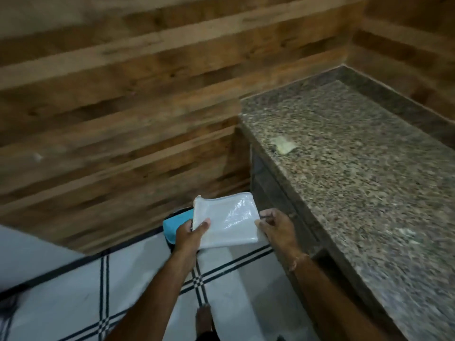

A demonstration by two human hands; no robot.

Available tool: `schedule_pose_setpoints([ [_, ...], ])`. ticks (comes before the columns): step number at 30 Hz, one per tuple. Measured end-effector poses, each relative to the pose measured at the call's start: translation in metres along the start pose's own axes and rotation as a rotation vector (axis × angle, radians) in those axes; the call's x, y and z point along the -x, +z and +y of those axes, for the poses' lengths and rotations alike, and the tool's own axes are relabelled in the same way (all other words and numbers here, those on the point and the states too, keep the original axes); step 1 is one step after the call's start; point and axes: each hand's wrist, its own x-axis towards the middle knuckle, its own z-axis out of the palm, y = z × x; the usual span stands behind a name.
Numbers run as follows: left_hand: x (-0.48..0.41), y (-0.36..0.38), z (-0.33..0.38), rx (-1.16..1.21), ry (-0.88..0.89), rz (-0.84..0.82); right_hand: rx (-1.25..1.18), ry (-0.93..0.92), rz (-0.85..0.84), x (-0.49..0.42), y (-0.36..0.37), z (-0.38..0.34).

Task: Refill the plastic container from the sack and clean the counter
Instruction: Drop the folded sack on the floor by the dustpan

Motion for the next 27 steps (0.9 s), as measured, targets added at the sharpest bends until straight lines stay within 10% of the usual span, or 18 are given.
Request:
schedule_pose_setpoints([
  [13, -0.111, -0.238, -0.077, 0.193, -0.279, 0.299, 0.314, 0.176, -0.233, -0.022, 0.288, 0.028],
  [27, -0.291, -0.272, -0.241, 0.351, -0.615, 0.488, 0.672, 0.372, -0.342, -0.17, 0.457, 0.228],
])
